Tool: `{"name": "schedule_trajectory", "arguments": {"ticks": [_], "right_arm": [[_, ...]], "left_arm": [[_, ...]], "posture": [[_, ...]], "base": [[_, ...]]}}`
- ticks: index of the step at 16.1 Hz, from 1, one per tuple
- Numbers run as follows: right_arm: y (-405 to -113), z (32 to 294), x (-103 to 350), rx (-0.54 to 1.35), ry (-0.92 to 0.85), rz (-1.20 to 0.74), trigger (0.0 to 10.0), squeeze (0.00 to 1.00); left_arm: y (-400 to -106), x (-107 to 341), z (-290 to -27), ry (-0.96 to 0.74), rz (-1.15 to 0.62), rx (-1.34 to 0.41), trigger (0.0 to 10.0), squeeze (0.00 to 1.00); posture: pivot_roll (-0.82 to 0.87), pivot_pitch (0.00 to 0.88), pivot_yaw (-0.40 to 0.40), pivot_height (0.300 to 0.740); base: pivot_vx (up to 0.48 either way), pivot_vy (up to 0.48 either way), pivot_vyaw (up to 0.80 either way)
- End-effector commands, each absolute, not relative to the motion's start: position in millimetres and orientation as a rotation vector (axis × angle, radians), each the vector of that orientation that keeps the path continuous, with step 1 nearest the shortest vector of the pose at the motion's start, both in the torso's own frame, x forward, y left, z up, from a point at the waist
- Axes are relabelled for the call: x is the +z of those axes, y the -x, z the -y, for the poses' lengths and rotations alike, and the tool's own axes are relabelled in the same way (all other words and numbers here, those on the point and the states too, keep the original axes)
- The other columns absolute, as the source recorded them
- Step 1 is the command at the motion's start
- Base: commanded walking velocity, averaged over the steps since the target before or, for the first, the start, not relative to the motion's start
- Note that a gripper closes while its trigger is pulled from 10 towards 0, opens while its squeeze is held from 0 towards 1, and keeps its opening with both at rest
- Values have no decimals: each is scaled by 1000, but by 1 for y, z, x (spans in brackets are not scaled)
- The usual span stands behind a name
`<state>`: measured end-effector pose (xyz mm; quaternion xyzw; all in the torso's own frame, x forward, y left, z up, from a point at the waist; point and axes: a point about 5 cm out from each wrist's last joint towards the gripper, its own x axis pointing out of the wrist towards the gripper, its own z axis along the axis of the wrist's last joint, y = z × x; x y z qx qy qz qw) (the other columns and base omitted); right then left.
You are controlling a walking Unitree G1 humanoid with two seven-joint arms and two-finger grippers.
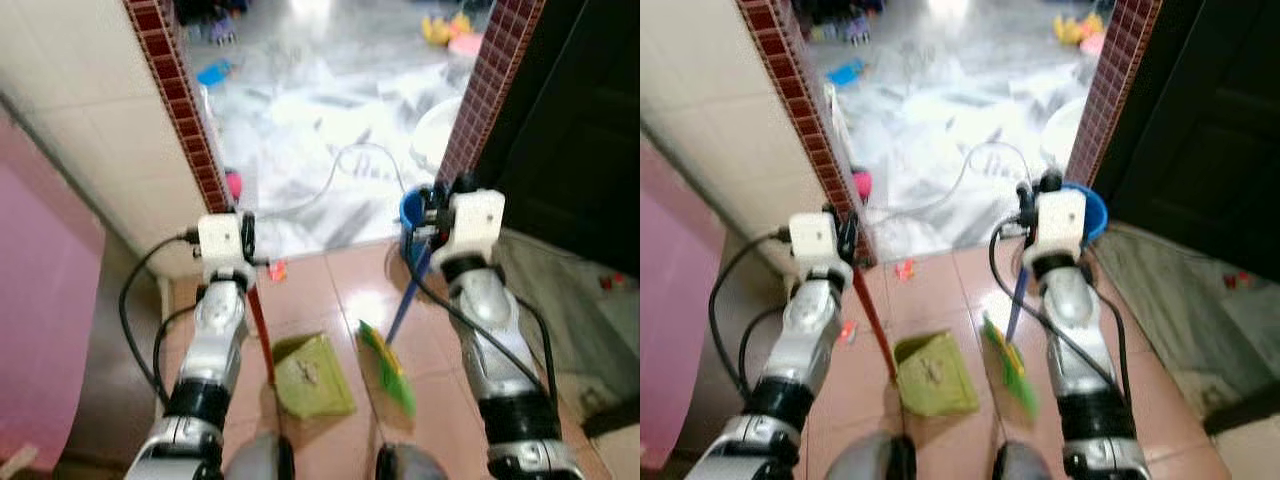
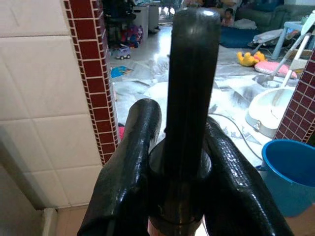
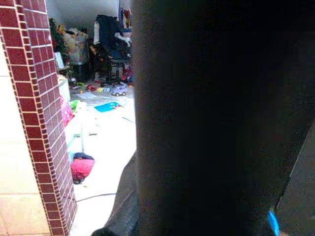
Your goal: Sweep floor
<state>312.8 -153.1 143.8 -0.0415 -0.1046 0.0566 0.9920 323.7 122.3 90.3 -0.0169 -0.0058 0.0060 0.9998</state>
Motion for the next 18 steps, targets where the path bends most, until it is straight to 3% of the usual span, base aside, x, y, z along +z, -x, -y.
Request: {"name": "schedule_trajectory", "arguments": {"ticks": [1,14,18], "right_arm": [[-314,154,147,107,92,220,10000,0],[-311,161,142,93,88,186,10000,0],[-312,165,141,69,177,169,10000,0]], "left_arm": [[-324,90,-123,29,2,6,10000,0],[-324,92,-121,37,-7,3,10000,0],[-322,89,-119,32,-16,-6,10000,0]], "posture": [[-47,0,61,740],[-67,0,58,740],[-68,0,55,740]], "base": [[-289,0,0],[-312,0,-710],[-137,0,0]]}}
